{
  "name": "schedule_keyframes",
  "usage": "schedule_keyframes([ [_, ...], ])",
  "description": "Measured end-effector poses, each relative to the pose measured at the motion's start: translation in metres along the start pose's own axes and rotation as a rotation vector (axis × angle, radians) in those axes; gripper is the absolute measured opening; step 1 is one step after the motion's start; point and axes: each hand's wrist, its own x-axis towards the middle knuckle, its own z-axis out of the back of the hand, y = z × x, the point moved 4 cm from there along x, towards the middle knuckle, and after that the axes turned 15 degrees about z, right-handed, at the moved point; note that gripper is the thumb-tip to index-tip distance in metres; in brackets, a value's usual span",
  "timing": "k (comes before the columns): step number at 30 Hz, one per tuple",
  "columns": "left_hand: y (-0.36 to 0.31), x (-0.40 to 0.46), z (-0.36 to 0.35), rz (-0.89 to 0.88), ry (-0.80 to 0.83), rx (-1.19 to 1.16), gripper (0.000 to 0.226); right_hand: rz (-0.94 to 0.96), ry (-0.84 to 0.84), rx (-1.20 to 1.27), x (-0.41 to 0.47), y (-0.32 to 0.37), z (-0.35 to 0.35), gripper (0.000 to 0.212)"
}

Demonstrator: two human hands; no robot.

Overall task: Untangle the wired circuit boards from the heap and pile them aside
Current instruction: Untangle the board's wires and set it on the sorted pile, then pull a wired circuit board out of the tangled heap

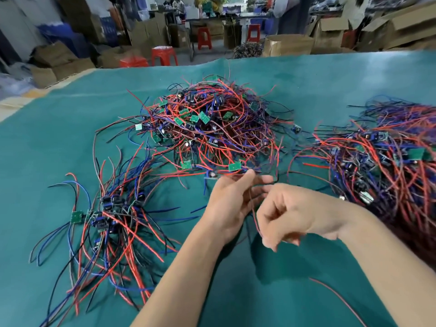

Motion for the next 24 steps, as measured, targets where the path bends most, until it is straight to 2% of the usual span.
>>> schedule_keyframes([
  [2, 0.001, -0.001, 0.001, -0.012, -0.006, 0.049, 0.027, 0.009, -0.029, 0.014, -0.001, -0.001, 0.002, 0.013],
  [3, 0.0, -0.001, 0.001, -0.019, -0.019, 0.065, 0.029, 0.023, -0.112, 0.006, -0.001, -0.003, 0.006, 0.015],
  [5, -0.002, -0.002, 0.002, -0.045, -0.046, 0.099, 0.031, 0.049, -0.394, -0.051, 0.0, -0.009, 0.019, 0.024],
  [7, -0.004, -0.002, 0.002, -0.088, -0.086, 0.128, 0.028, 0.064, -0.667, -0.211, 0.001, -0.014, 0.029, 0.032],
  [10, -0.001, -0.001, 0.0, -0.117, -0.112, 0.177, 0.024, 0.14, -0.899, -0.497, 0.001, -0.016, 0.032, 0.019],
  [12, 0.0, 0.0, -0.002, -0.104, -0.082, 0.184, 0.024, 0.198, -0.919, -0.65, 0.002, -0.011, 0.027, 0.011],
  [15, -0.001, -0.001, -0.001, -0.054, -0.056, 0.149, 0.034, 0.166, -0.741, -0.805, 0.007, -0.012, 0.02, 0.058],
  [17, -0.003, -0.004, -0.002, -0.06, -0.051, 0.101, 0.035, 0.114, -0.591, -0.893, 0.013, -0.015, 0.011, 0.071],
  [19, -0.006, -0.008, -0.002, -0.077, -0.123, 0.135, 0.03, 0.091, -0.546, -0.987, 0.019, -0.021, 0.006, 0.074],
  [22, -0.005, -0.013, -0.003, -0.114, -0.263, 0.433, 0.019, 0.141, -0.639, -0.982, 0.021, -0.025, 0.013, 0.073],
  [24, -0.009, -0.022, -0.002, -0.132, -0.379, 0.665, 0.021, 0.18, -0.707, -0.965, 0.02, -0.028, 0.019, 0.063],
])
